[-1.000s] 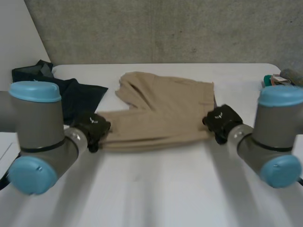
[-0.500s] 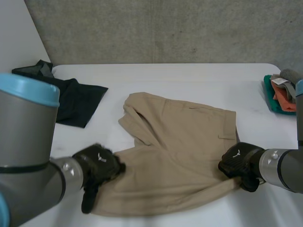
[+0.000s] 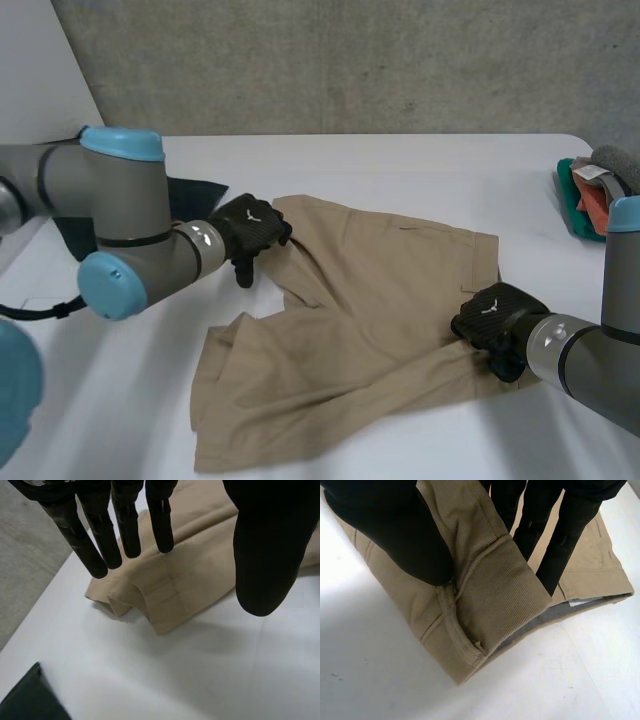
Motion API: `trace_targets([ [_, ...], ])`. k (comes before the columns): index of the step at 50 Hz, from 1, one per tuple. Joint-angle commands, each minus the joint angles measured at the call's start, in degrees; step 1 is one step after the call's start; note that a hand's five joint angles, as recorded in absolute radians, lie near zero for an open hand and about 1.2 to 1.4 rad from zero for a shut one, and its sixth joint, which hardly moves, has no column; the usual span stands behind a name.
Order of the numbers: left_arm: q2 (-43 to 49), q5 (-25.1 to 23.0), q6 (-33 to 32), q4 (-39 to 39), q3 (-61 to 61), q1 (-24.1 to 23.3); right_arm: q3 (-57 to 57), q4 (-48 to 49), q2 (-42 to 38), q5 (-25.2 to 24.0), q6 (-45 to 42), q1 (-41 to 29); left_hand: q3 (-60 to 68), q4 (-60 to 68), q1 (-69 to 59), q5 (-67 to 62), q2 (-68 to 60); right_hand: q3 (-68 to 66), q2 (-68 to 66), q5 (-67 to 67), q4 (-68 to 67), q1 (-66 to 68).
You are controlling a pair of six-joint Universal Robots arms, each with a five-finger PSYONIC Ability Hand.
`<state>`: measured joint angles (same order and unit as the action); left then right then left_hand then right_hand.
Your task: Fold the laundry.
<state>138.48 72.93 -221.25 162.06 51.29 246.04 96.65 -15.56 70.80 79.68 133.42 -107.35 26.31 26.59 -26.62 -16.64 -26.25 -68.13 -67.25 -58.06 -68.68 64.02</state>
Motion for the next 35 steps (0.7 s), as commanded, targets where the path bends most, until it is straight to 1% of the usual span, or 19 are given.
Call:
trace_targets([
  [1, 6.45, 0.28, -1.46, -1.22, -7.25, -0.56, 0.11, 0.45, 0.39, 0.12, 1.49, 0.03, 2.08, 1.80, -1.77, -1.74, -2.14, -11.87, -12.75, -11.94, -11.32, 15.98],
  [4, 7.77, 0.98, -1.73, -1.05, -8.75, -1.00, 0.46, 0.62, 0.65, 0.12, 1.93, 0.21, 0.05, -0.23, 0.26, 0.28, -0.11, -11.87, -12.75, -11.94, -11.32, 15.98],
  [8, 8.65, 1.60, -1.99, -0.17, -9.63, -1.53, 0.73, 1.41, 0.92, 0.12, 2.10, 0.30, 1.22, 0.94, -0.91, -0.89, -1.28, -11.87, -12.75, -11.94, -11.32, 15.98],
  [12, 9.79, 2.12, -2.43, 2.29, -10.42, -2.14, 0.99, 1.85, 1.18, 0.12, 2.10, 0.38, 4.92, 4.64, -4.61, -4.59, -4.98, -11.87, -12.75, -11.94, -11.32, 15.98],
  [13, 9.97, 2.21, -2.52, 2.73, -10.42, -2.32, 1.08, 1.85, 1.18, 0.12, 2.10, 0.38, 7.26, 6.98, -6.95, -6.92, -7.32, -11.87, -12.75, -11.94, -11.32, 15.98],
  [14, 10.23, 2.47, -2.78, 3.52, -10.77, -2.41, 1.08, 1.94, 1.18, 0.12, 2.10, 0.38, 12.94, 12.66, -12.63, -12.61, -13.00, -11.87, -12.75, -11.94, -11.32, 15.98],
  [15, 10.32, 2.48, -2.87, 3.87, -10.86, -2.49, 1.17, 1.94, 1.18, 0.12, 2.10, 0.38, 14.83, 14.55, -14.52, -14.50, -14.89, -11.87, -12.75, -11.94, -11.32, 15.98],
  [22, 12.17, 2.74, -3.04, 4.49, -12.79, -3.29, 1.43, 1.94, 1.53, 0.12, 2.10, 0.38, 15.52, 15.24, -15.21, -15.19, -15.58, -11.87, -12.75, -11.94, -11.32, 15.98],
  [26, 13.04, 3.27, -3.22, 4.49, -13.67, -3.46, 1.43, 1.94, 1.62, 0.12, 2.10, 0.39, 22.58, 22.30, -22.27, -22.25, -22.64, -11.87, -12.75, -11.94, -11.32, 15.98],
  [28, 13.40, 3.44, -3.57, 4.41, -13.85, -3.64, 1.43, 1.94, 1.79, 0.12, 2.19, 0.47, 18.91, 18.63, -18.60, -18.58, -18.97, -11.87, -12.75, -11.94, -11.32, 15.98],
  [29, 13.57, 3.44, -3.92, 4.49, -13.85, -3.64, 1.43, 1.94, 1.88, 0.12, 2.10, 0.47, 14.06, 13.78, -13.75, -13.72, -14.12, -11.87, -12.75, -11.94, -11.32, 15.98],
  [30, 13.66, 3.62, -4.62, 4.49, -13.85, -3.81, 1.43, 1.94, 2.06, 0.12, 2.19, 0.56, 3.85, 3.57, -3.54, -3.52, -3.91, -11.87, -12.75, -11.94, -11.32, 15.98],
  [31, 13.75, 3.71, -5.06, 4.49, -13.85, -3.90, 1.43, 1.94, 2.14, 0.12, 2.19, 0.56, 3.58, 3.30, -3.27, -3.25, -3.64, -11.87, -12.75, -11.94, -11.32, 15.98],
  [33, 13.84, 3.79, -5.85, 4.49, -13.85, -3.90, 1.52, 1.94, 2.41, 0.12, 2.28, 0.56, 6.09, 5.81, -5.78, -5.75, -6.15, -11.87, -12.75, -11.94, -11.32, 15.98],
  [35, 13.84, 4.06, -6.65, 4.49, -13.85, -3.99, 1.61, 1.94, 2.76, 0.12, 2.54, 0.56, 18.82, 18.54, -18.51, -18.49, -18.88, -11.87, -12.75, -11.94, -11.32, 15.98],
])
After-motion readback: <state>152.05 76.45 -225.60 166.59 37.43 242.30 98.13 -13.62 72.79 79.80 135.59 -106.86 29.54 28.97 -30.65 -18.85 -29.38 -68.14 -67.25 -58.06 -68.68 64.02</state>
